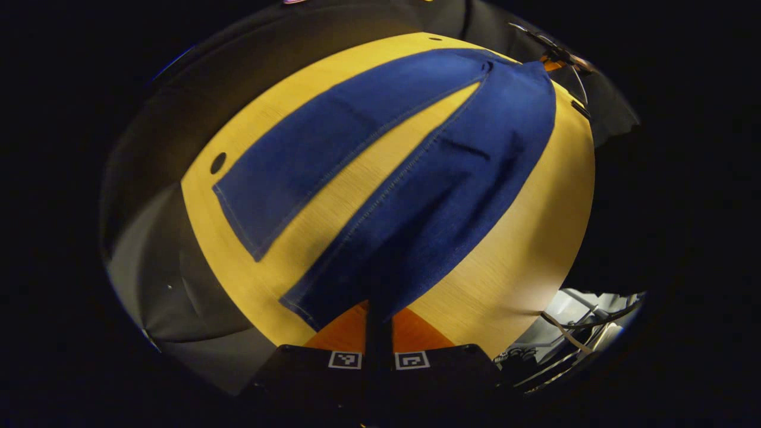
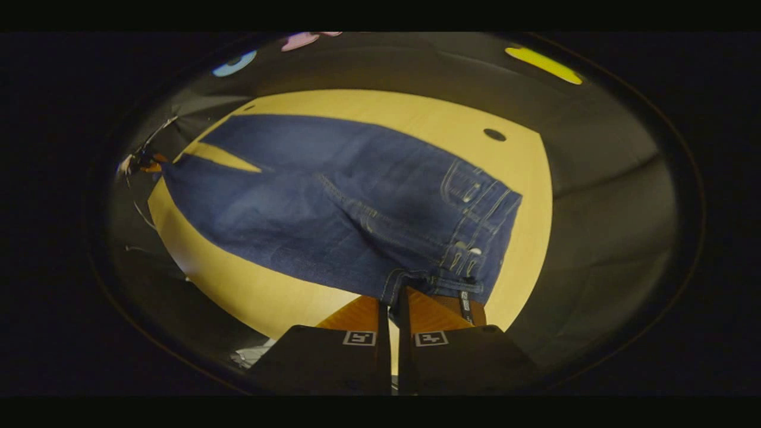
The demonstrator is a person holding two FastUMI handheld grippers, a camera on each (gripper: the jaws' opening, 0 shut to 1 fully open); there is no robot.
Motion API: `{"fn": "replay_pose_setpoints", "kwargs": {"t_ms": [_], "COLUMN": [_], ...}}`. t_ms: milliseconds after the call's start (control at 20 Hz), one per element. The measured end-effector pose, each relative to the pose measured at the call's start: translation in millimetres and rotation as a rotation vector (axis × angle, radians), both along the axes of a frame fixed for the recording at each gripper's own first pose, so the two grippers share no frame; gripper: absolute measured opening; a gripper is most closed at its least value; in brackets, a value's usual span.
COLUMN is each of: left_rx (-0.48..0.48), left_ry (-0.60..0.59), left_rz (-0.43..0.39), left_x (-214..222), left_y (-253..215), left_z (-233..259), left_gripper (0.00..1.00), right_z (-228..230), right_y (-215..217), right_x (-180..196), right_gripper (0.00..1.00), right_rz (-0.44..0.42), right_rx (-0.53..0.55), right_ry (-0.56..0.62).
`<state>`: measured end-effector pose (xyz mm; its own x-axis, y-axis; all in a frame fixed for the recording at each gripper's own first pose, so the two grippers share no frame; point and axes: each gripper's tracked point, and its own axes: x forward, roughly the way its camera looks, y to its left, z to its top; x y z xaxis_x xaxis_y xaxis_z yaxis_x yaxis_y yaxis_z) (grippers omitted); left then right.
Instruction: Grasp the waist and the cuffs of the jeans and fold them to make the two legs overlap; first hold the waist and fold one-third of the jeans toward the cuffs, then hold the cuffs and fold the remaining one-third in the same direction to finish folding.
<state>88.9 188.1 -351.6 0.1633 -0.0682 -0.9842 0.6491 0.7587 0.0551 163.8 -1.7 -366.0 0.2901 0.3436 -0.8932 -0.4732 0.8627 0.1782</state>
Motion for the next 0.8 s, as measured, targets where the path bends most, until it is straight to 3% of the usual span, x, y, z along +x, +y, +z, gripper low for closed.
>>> {"fn": "replay_pose_setpoints", "kwargs": {"t_ms": [200, 450, 650, 800], "left_rx": [0.013, 0.074, 0.091, 0.113], "left_ry": [-0.101, -0.135, -0.078, -0.028], "left_rz": [0.072, 0.094, 0.129, 0.152], "left_x": [69, 155, 208, 233], "left_y": [11, 29, 32, 37], "left_z": [32, 24, 0, -32], "left_gripper": [0.09, 0.06, 0.03, 0.06], "right_z": [32, 41, 5, -40], "right_y": [-6, -3, 1, 7], "right_x": [59, 150, 203, 220], "right_gripper": [0.08, 0.08, 0.08, 0.08], "right_rz": [-0.073, -0.141, -0.181, -0.186], "right_rx": [-0.001, -0.019, -0.068, -0.114], "right_ry": [-0.116, -0.218, -0.194, -0.143]}}
